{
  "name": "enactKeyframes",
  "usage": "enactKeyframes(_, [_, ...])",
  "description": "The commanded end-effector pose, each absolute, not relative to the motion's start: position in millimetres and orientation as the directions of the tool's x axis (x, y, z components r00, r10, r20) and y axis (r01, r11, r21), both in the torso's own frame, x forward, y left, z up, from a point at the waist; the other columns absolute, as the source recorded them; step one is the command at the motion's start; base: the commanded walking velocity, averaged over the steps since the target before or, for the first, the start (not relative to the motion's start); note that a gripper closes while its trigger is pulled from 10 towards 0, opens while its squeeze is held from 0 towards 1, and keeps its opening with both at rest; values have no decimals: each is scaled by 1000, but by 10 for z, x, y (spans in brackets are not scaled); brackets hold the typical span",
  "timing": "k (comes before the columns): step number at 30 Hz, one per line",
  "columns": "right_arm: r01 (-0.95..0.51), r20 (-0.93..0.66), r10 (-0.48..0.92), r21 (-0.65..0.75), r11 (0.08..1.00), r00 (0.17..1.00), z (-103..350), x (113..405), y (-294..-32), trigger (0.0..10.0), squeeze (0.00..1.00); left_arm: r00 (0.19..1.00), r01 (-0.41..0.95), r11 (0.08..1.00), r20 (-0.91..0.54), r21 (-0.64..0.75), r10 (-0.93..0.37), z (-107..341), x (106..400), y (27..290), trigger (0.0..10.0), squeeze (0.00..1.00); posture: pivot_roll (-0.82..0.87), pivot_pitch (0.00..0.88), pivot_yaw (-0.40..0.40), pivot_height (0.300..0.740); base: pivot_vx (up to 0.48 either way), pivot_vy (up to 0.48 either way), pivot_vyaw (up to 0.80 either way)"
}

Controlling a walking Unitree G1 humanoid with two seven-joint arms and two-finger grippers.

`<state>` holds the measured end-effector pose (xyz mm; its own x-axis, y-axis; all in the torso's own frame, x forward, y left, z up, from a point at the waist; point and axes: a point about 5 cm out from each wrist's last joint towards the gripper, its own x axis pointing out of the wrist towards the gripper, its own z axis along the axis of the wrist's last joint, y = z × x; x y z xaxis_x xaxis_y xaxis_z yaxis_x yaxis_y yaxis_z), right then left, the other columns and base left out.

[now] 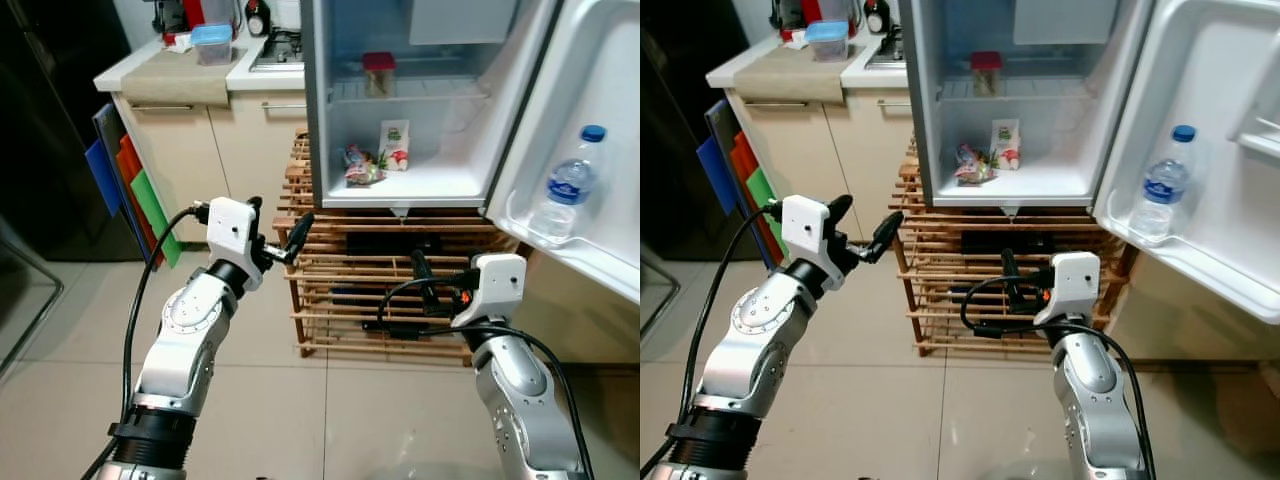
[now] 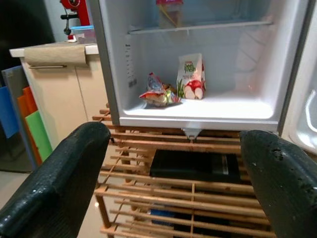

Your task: Restocking fridge

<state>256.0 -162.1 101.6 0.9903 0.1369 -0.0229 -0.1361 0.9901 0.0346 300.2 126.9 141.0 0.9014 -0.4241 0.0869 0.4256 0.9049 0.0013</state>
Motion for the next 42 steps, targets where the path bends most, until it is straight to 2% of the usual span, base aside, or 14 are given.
enactKeyframes(1, [-134,-23,135,32,990,991,1018,2546,-1647,10000,0,891,444,896,103,-8,-441,1441,3007,1247,10000,0,-222,0,95,740,0,-450,0])
enactKeyframes(11, [-162,-84,163,16,987,983,892,2376,-1735,10000,0,870,486,873,110,-28,-481,1424,2991,1152,10000,0,-243,0,101,740,0,-446,0])
enactKeyframes(17, [-161,-263,139,-62,985,955,583,2116,-2029,10000,0,867,493,869,106,-39,-487,1414,3013,1143,10000,0,-252,0,100,740,0,-446,0])
enactKeyframes(24, [10,-347,-92,-230,973,933,454,2140,-2323,10000,0,894,445,891,92,-84,-438,1376,3084,1177,10000,0,-268,0,99,740,250,-287,0])
enactKeyframes(31, [246,-275,-368,-393,886,888,565,2201,-2689,10000,0,925,379,923,43,-62,-377,1279,3145,1251,10000,0,-264,0,97,740,101,0,0])
enactKeyframes(34, [319,-201,-442,-449,835,874,704,2327,-2849,10000,0,939,337,941,-85,18,-334,1049,3158,1337,10000,0,-262,0,98,740,0,0,0])
enactKeyframes(37, [354,-164,-462,-441,825,872,793,2452,-2911,10000,0,940,300,954,-178,28,-290,902,3171,1398,10000,0,-260,0,99,740,0,0,0])
enactKeyframes(39, [365,-114,-457,-450,815,882,920,2624,-2915,10000,0,920,286,956,-299,61,-256,754,3177,1432,10000,0,-253,0,100,740,0,0,0])
enactKeyframes(42, [393,-42,-461,-459,797,886,1133,2917,-2937,10000,0,885,299,951,-395,77,-246,634,3169,1432,10000,0,-246,0,101,740,0,0,0])
